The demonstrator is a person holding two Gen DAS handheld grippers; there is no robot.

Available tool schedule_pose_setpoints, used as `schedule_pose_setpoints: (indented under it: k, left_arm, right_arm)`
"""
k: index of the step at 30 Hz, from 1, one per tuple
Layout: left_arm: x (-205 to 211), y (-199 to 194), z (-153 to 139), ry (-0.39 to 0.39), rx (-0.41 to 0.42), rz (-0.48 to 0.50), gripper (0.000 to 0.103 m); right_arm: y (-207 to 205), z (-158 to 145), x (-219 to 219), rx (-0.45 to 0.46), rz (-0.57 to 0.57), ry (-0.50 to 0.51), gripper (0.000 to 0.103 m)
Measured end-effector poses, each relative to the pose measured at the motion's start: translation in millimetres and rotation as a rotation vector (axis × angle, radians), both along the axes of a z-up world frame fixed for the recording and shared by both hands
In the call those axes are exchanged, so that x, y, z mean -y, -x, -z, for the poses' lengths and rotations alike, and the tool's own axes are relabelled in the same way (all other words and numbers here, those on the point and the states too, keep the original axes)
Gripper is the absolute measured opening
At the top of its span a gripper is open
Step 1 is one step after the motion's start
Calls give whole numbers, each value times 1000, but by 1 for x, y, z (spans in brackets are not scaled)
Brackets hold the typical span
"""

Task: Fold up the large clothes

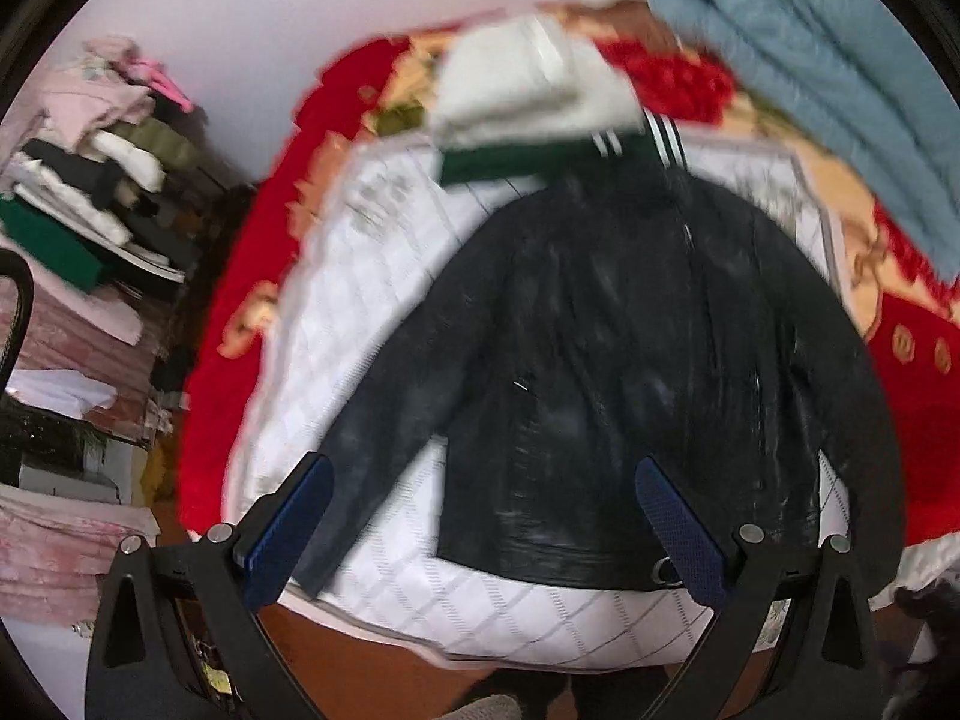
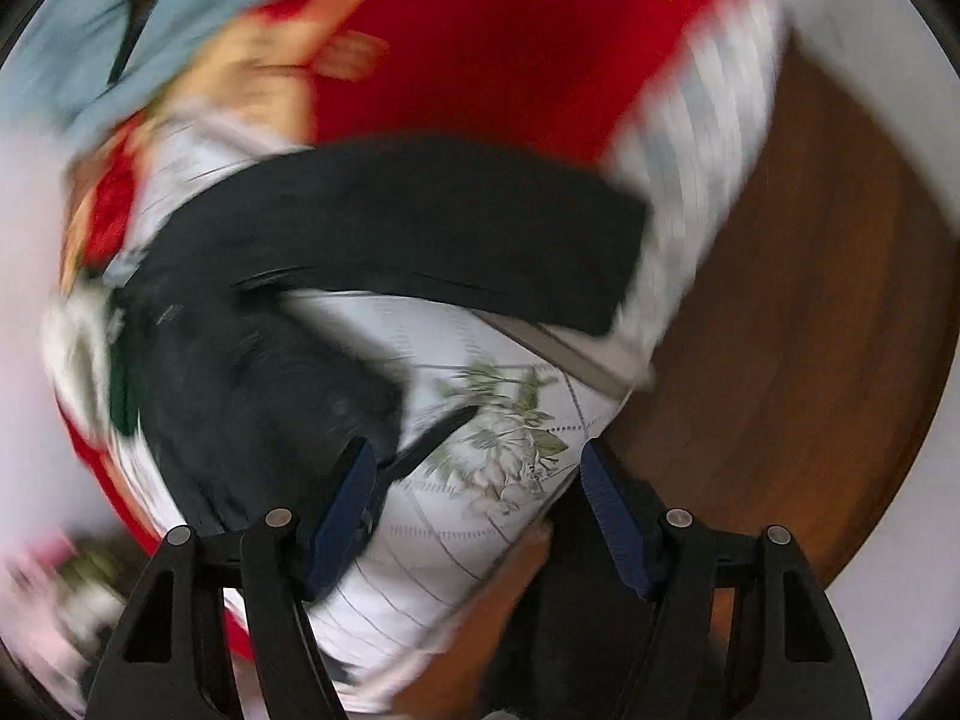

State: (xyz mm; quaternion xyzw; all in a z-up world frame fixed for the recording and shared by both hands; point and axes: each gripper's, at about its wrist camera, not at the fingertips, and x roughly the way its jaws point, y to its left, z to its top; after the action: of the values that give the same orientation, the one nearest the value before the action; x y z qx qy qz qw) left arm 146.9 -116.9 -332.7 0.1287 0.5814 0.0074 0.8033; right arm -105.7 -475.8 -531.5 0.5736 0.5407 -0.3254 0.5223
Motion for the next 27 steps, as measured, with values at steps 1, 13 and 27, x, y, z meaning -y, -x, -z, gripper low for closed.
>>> schedule_pose_setpoints:
  k: [1,13,27]
  left_arm:
    - [15,-3,22,-7,-36,12,103]
    - [133,6,136,-36,-187,204,103]
    - [170,18,165,-37,-225,308,103]
  right_arm:
    - [12,33,1,5,73,-42,77]
    - [55,133,22,204,519,57,4]
    - [77,164,40,478,760,86,68]
